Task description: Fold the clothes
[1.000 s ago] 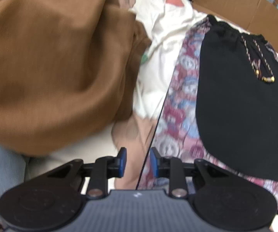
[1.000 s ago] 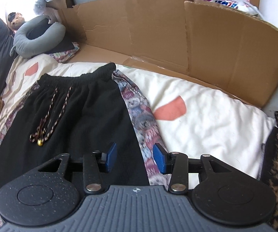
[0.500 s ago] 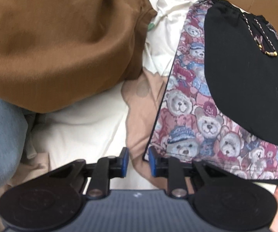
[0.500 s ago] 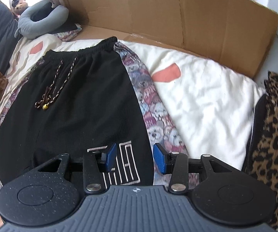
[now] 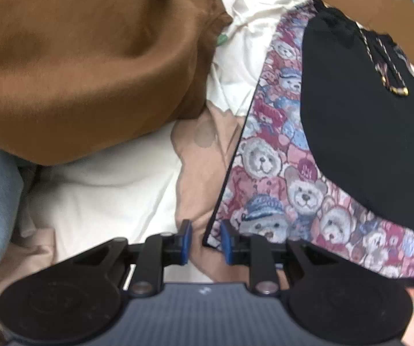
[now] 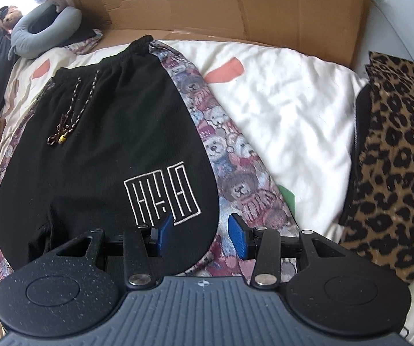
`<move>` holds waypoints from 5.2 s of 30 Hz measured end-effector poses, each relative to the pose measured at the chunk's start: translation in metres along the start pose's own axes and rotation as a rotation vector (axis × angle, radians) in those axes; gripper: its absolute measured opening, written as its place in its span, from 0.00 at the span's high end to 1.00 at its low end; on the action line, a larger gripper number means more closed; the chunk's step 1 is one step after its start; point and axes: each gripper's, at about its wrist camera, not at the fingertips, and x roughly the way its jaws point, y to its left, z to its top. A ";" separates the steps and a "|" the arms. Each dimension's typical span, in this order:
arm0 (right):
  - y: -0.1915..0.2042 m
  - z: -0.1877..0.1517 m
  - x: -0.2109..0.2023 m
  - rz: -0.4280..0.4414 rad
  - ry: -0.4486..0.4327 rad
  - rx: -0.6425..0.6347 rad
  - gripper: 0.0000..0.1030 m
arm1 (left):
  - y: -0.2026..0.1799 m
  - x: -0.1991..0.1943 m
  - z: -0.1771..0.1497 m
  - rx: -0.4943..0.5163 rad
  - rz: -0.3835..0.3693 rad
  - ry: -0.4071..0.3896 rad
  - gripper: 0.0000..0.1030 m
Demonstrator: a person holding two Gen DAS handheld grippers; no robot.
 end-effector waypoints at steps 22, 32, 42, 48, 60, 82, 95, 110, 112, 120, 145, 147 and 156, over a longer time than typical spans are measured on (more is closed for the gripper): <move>0.000 -0.039 0.000 0.038 0.024 0.077 0.53 | -0.010 -0.004 -0.004 0.075 -0.022 0.013 0.93; 0.014 -0.045 -0.003 0.082 -0.008 0.046 0.40 | -0.031 -0.050 0.013 0.025 -0.082 -0.003 0.94; 0.035 -0.051 -0.002 0.133 -0.005 -0.033 0.25 | -0.080 -0.080 0.031 -0.015 -0.207 -0.036 0.95; 0.043 -0.056 -0.003 0.166 -0.026 -0.062 0.22 | -0.115 -0.078 0.043 0.021 -0.273 -0.006 0.95; 0.073 -0.059 -0.003 0.280 -0.039 -0.126 0.22 | -0.177 -0.056 0.079 -0.052 -0.417 0.007 0.95; 0.110 -0.033 -0.007 0.428 -0.117 -0.181 0.44 | -0.292 -0.032 0.083 -0.134 -0.605 -0.065 0.95; 0.156 -0.021 0.006 0.470 -0.109 -0.267 0.61 | -0.317 -0.029 0.074 -0.129 -0.656 -0.024 0.96; 0.167 -0.023 0.022 0.422 -0.094 -0.266 0.98 | -0.326 -0.033 0.070 -0.151 -0.735 -0.007 0.95; 0.166 -0.023 0.023 0.403 -0.094 -0.263 0.98 | -0.327 -0.034 0.070 -0.152 -0.718 -0.010 0.91; 0.165 -0.019 0.017 0.351 -0.092 -0.285 0.99 | -0.311 -0.038 0.075 -0.181 -0.626 -0.048 0.72; 0.089 0.013 -0.057 0.306 -0.129 -0.075 0.99 | -0.279 -0.007 0.044 -0.218 -0.459 0.041 0.69; 0.082 0.013 -0.061 0.296 -0.130 -0.062 0.99 | -0.280 -0.004 0.042 -0.212 -0.456 0.055 0.69; 0.038 -0.004 -0.064 0.207 -0.109 0.039 0.99 | -0.282 0.008 0.026 -0.194 -0.449 0.132 0.69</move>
